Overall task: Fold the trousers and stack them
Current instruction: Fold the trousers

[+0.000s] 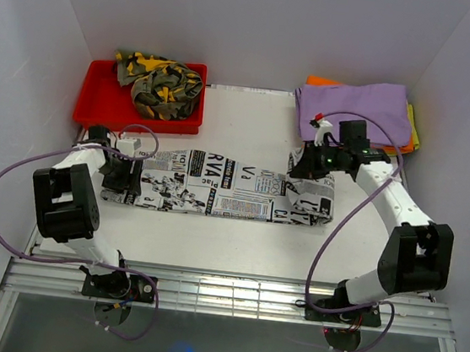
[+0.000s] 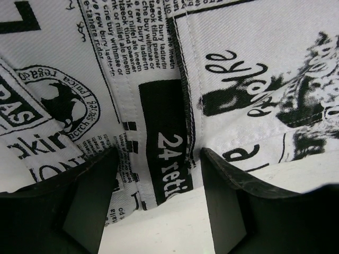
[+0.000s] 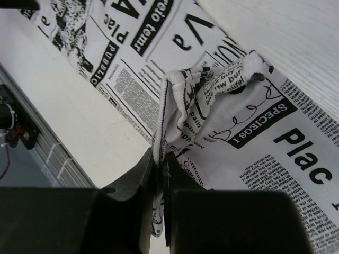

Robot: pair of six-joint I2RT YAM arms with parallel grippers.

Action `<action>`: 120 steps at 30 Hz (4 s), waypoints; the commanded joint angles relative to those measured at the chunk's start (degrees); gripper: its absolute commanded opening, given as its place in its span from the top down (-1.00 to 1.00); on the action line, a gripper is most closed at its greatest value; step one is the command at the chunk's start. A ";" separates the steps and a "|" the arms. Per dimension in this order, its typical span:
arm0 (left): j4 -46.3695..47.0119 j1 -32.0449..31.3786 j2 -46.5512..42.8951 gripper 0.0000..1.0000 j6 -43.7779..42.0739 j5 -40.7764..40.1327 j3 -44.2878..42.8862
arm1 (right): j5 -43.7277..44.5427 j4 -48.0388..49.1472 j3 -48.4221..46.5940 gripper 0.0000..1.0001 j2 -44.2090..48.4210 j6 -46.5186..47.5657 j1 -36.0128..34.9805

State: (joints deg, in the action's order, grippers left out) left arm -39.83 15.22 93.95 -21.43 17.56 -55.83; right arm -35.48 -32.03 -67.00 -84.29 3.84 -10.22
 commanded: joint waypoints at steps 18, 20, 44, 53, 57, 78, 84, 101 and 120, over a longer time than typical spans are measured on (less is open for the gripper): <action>4.41 0.25 -1.93 -0.49 0.43 -0.42 7.67 | 3.76 17.09 -9.99 0.85 -16.78 -22.73 -20.36; 4.68 0.25 -2.02 -0.49 0.43 -0.42 7.84 | 3.49 17.44 -11.04 0.85 -17.92 -23.87 -20.98; 6.26 0.25 -2.46 -0.49 0.87 0.72 10.92 | 4.90 19.64 -18.34 0.85 -28.82 -27.30 -28.36; 6.44 0.25 -2.81 -0.50 0.60 0.37 11.27 | 5.25 20.78 -21.24 0.47 -32.69 -27.92 -30.30; 5.65 0.25 -3.77 -0.50 0.87 2.64 10.05 | 4.11 21.40 -22.29 -0.38 -33.40 -28.01 -30.39; 6.77 -9.65 -18.28 -0.57 16.93 40.62 -2.80 | -12.94 -9.71 6.79 -0.38 -5.71 14.44 -1.83; 28.46 -21.53 -11.01 -0.50 36.87 42.55 4.94 | -15.49 -10.68 9.43 -0.20 -11.85 17.69 2.57; 26.30 -30.16 14.69 -0.15 34.27 27.33 -2.61 | -6.00 -12.00 9.53 -0.09 -9.77 14.98 10.99; -2.76 -6.20 -6.50 -0.62 12.30 33.85 -12.45 | -5.12 10.32 11.54 -0.37 -15.89 -1.55 17.08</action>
State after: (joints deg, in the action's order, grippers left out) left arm -33.06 -0.05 89.41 -3.29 51.13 -65.78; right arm -38.17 -27.31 -56.27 -98.63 4.89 7.31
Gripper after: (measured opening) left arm 0.808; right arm 0.684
